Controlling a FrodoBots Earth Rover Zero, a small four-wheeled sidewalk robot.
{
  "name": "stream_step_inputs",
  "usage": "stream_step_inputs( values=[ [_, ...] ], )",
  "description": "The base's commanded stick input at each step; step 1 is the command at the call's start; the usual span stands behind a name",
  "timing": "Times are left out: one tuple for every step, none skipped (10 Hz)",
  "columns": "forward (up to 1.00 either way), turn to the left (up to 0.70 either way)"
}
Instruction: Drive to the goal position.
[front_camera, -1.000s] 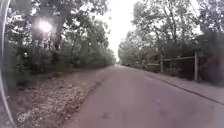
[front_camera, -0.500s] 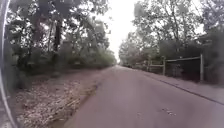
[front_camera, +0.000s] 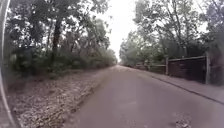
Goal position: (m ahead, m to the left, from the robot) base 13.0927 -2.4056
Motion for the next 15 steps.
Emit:
stream_step_inputs(
  values=[
    [0.70, 0.00],
    [0.70, 0.00],
    [0.70, 0.00],
    [0.70, 0.00],
    [0.70, 0.00],
    [0.70, 0.00],
    [0.70, -0.02],
    [0.70, -0.26],
    [0.70, -0.32],
    [0.70, -0.09],
    [0.70, -0.01],
    [0.70, 0.00],
    [0.70, 0.00],
    [0.70, 0.00],
    [0.70, 0.00]
  ],
)
